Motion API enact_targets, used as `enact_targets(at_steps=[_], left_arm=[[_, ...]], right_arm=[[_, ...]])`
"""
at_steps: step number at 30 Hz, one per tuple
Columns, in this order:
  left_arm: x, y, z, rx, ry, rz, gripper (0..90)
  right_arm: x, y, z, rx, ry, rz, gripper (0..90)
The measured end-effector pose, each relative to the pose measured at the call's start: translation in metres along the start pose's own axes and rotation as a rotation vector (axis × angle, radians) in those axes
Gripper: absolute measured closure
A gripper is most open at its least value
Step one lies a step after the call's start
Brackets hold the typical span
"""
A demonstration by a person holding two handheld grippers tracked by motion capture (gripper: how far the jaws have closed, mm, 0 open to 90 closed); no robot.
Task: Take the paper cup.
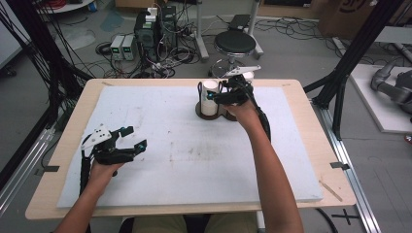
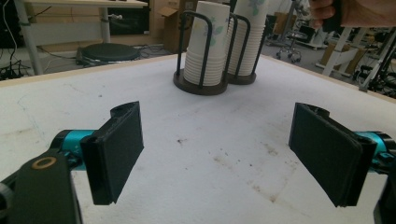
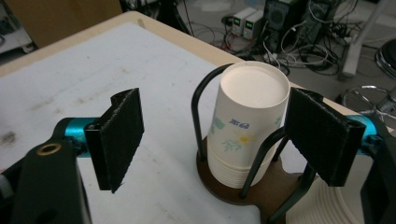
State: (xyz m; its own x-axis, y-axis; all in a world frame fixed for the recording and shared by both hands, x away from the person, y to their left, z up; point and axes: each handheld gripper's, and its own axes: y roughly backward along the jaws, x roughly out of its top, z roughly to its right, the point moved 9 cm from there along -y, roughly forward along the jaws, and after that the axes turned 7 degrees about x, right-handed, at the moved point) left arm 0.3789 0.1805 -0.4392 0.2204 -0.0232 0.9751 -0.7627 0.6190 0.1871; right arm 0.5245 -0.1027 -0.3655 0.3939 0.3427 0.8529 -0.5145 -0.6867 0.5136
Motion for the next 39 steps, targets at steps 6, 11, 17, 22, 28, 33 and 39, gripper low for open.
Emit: enact_targets(at_steps=[6, 11, 17, 22, 28, 33, 39], left_arm=[[0.0, 0.0, 0.0, -0.002, 0.001, 0.002, 17.7], [-0.001, -0.001, -0.001, -0.005, 0.0, -0.002, 17.7], [0.0, 0.0, -0.002, -0.006, 0.003, 0.004, 17.7], [0.0, 0.0, -0.002, -0.006, 0.003, 0.002, 17.7], [-0.001, 0.001, -0.003, -0.004, 0.008, 0.004, 17.7], [0.0, 0.001, -0.004, -0.003, 0.013, 0.004, 17.7], [-0.001, 0.002, -0.005, -0.001, 0.01, 0.003, 17.7]], right_arm=[[0.0, -0.013, 0.012, -0.019, -0.022, -0.023, 20.6], [0.006, -0.024, 0.016, -0.038, -0.018, -0.044, 20.6], [0.003, -0.038, 0.023, -0.072, -0.026, -0.076, 20.8], [-0.001, -0.05, 0.027, -0.086, -0.045, -0.086, 22.7], [-0.002, -0.055, 0.03, -0.089, -0.054, -0.088, 25.3], [-0.001, -0.057, 0.033, -0.105, -0.052, -0.097, 29.1], [-0.001, -0.057, 0.033, -0.116, -0.048, -0.105, 34.8]])
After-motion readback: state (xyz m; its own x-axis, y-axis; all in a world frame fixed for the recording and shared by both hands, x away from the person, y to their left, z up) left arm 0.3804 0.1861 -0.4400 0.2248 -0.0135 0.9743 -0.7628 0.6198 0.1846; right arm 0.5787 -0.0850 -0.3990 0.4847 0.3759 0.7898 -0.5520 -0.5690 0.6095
